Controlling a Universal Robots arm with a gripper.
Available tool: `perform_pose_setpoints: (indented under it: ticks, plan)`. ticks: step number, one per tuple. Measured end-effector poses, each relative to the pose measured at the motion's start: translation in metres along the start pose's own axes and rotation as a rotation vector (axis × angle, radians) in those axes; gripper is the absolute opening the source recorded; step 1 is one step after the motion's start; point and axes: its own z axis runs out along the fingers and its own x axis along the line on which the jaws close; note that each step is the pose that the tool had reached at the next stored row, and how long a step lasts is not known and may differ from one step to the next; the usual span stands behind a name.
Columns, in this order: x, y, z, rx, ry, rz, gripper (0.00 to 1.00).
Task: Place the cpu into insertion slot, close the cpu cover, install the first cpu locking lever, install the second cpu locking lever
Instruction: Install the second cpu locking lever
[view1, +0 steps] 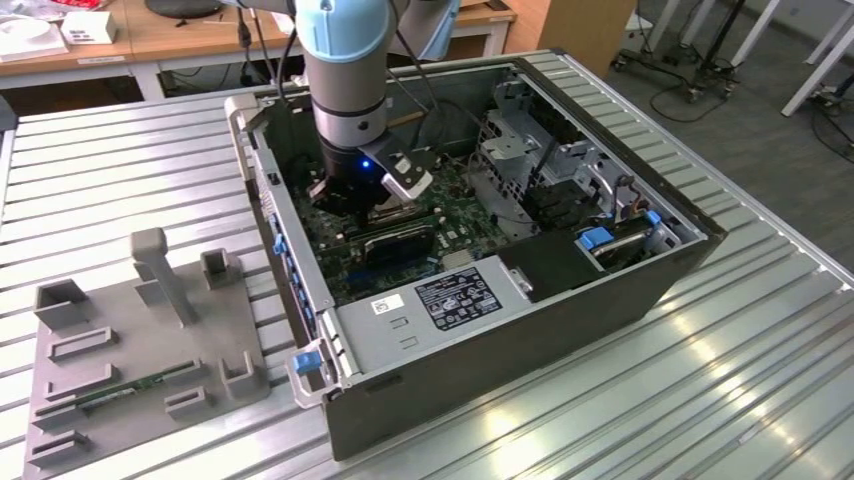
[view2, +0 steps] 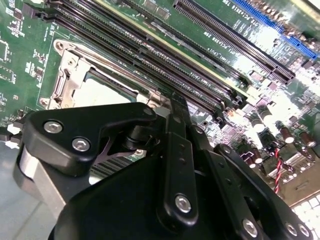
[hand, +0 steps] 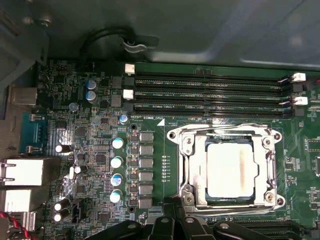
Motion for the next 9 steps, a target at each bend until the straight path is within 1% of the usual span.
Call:
perform_pose_setpoints:
  ticks: [1,4,6,9]
  plan:
    - [0.0000,0.0000,-0.0001,0.0020,0.0013,0.000,0.11]
    - [-0.0001,0.0001,-0.0020,0.0037,0.0040,0.000,0.11]
    - [-0.0006,0.0004,-0.0046,0.0033,0.0061,0.000,0.11]
    - [-0.0012,0.0009,-0.0097,0.0041,0.0113,0.001,0.11]
